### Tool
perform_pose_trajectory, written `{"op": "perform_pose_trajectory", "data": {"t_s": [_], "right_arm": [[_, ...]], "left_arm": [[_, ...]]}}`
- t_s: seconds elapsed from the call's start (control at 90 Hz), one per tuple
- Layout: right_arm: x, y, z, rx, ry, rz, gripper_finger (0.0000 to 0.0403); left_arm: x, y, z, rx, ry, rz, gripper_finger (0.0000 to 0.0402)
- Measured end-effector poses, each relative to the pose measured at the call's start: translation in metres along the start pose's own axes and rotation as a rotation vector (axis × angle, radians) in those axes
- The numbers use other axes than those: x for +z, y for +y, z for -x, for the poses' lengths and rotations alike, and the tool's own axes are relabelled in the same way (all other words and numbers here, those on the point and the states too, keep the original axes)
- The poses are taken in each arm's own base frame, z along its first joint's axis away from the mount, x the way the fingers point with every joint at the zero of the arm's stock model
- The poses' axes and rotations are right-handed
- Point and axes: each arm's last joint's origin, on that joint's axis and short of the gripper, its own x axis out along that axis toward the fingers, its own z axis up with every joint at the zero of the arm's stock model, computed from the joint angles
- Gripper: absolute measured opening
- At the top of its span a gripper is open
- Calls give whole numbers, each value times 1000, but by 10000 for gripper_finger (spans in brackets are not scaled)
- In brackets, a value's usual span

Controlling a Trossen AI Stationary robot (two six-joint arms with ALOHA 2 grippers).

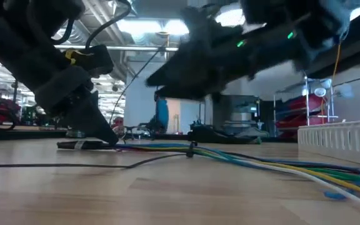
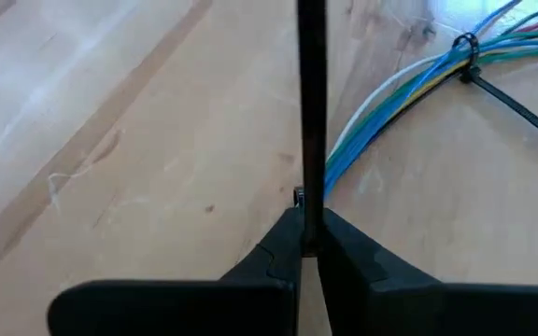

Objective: Ziptie cables
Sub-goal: Wrap the zip tie on the cables

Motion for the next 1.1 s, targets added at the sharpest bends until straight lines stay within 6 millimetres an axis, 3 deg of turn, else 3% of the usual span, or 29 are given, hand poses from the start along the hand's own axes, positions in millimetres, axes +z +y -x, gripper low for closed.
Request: {"op": "perform_pose_trajectory", "data": {"t_s": [0.233,0.444,0.644,0.878,1.1], "right_arm": [[8,18,-43,-44,4,62,156],[16,28,-56,-137,66,129,129],[16,28,-56,-148,78,191,12],[20,22,-48,-285,147,430,0],[68,13,-11,-428,162,561,0]], "left_arm": [[0,0,0,-1,-3,-4,8],[0,0,0,2,0,-12,8],[0,0,0,4,1,-17,8],[0,0,0,6,-1,-7,8],[-4,-1,3,13,19,6,8]]}}
